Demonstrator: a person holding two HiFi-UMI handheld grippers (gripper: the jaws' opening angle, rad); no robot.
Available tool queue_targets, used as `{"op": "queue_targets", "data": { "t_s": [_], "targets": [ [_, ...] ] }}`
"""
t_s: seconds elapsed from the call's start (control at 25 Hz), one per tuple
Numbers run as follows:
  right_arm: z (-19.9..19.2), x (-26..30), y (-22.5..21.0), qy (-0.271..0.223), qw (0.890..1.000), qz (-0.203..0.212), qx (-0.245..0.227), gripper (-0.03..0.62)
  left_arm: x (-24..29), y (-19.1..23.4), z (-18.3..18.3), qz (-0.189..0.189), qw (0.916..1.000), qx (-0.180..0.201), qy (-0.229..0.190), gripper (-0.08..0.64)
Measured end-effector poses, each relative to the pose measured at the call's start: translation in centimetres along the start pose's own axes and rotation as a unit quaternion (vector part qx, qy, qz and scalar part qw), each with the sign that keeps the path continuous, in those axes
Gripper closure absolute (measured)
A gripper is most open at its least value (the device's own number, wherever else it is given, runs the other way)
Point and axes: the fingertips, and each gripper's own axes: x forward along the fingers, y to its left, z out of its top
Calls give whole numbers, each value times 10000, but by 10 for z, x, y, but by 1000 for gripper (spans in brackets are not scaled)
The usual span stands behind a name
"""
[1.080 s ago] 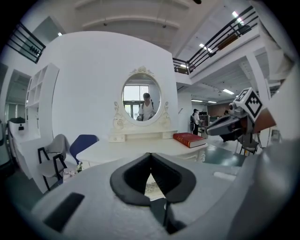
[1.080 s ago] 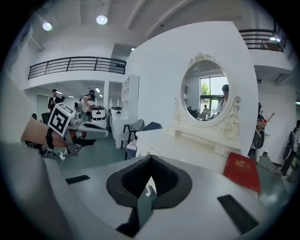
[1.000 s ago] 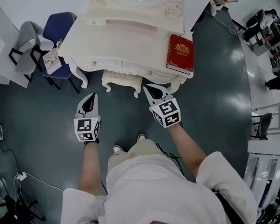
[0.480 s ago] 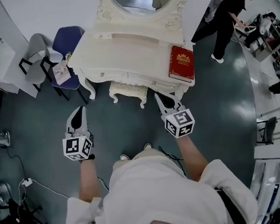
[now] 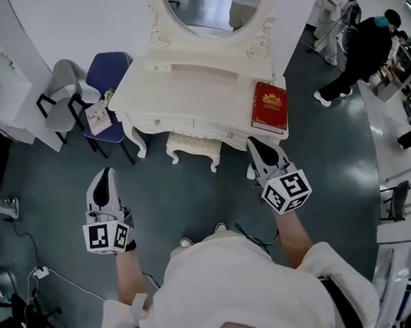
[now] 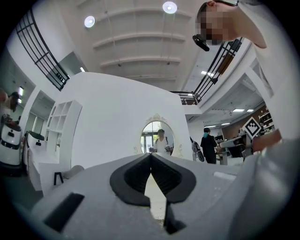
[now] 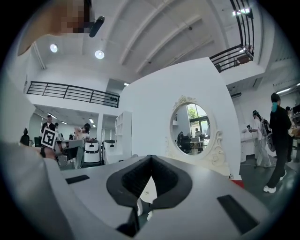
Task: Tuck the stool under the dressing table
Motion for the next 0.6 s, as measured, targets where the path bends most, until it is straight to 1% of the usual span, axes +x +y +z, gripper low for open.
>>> {"op": "queue_targets", "data": {
  "t_s": [0.08, 0.2, 0.36, 0.6],
  "targets": [
    [10, -6, -4, -121, 9999, -84, 83, 592, -9, 4, 5, 102, 9999, 7, -31, 545],
    [22, -14, -10, -234, 9993, -206, 208, 592, -24, 12, 10, 326, 9994, -120, -61, 545],
    [35, -23, -14, -392, 9986, -295, 188, 592, -41, 18, 22, 563, 9981, -162, -163, 545],
    [44, -29, -14, -506, 9982, -321, 76, 592, -37, 15, 31, 506, 9984, -1, -262, 545]
  ]
}}
